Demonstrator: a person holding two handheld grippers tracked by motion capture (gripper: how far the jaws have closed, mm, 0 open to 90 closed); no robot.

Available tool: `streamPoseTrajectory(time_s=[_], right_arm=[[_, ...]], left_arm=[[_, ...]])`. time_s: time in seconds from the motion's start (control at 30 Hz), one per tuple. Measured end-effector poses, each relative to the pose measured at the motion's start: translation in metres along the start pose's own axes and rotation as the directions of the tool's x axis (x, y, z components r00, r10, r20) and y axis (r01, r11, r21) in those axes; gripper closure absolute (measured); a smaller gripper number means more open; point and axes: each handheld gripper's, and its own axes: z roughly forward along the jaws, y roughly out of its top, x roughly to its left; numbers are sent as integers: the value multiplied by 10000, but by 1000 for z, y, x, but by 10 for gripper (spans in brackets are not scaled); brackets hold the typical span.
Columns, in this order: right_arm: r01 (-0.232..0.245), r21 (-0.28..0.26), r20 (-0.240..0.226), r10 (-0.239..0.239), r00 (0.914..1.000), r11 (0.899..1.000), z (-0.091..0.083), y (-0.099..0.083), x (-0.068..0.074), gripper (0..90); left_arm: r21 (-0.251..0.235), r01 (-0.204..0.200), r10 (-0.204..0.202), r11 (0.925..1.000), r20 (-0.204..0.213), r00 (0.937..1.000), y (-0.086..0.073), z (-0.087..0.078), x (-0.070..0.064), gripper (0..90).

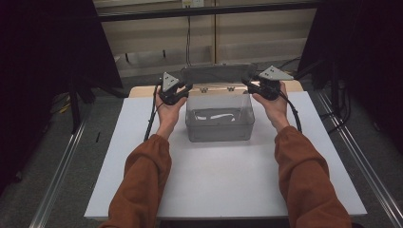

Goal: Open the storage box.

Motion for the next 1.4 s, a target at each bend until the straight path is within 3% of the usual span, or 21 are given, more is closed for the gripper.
streamPoseTrajectory(time_s=[0.1, 0.17, 0.27, 0.4, 0.57, 0.73, 1.0, 1.13, 1.4], right_arm=[[-399, -81, -56, 399, 9992, 9992, 1, -2, -2, 588], [-293, -4, -29, 293, 9996, 9996, 2, -4, -4, 597], [-374, 90, -20, 374, 9993, 9993, 5, -8, -6, 606], [-434, 188, 5, 434, 9991, 9989, 8, -12, -7, 621], [-356, 369, 9, 356, 9994, 9987, 11, -15, -7, 639], [-378, 351, 65, 376, 9993, 9987, 13, -15, -11, 676], [-591, 410, -17, 592, 9982, 9974, 19, -19, -12, 663], [-610, 455, -23, 612, 9981, 9971, 22, -22, -12, 672], [-795, 607, -8, 797, 9968, 9950, 26, -19, -14, 664]], left_arm=[[-51, 108, -107, 9999, 40, 9999, 0, 1, 1, 693], [-17, -27, 27, 10000, 77, 10000, 1, 1, 2, 698], [27, 170, -170, 9999, 216, 9996, 0, 3, 6, 700], [118, 14, -17, 9999, 174, 9998, 1, 5, 7, 708], [9, 178, -178, 9998, 114, 9998, 0, 8, 8, 717], [390, 83, -89, 9992, 157, 9998, -4, 11, 10, 725], [463, 381, -388, 9982, 138, 9992, -7, 15, 11, 727], [744, 42, -54, 9972, 153, 9999, -7, 17, 12, 732], [868, 344, -365, 9956, 227, 9991, -10, 22, 15, 731]])
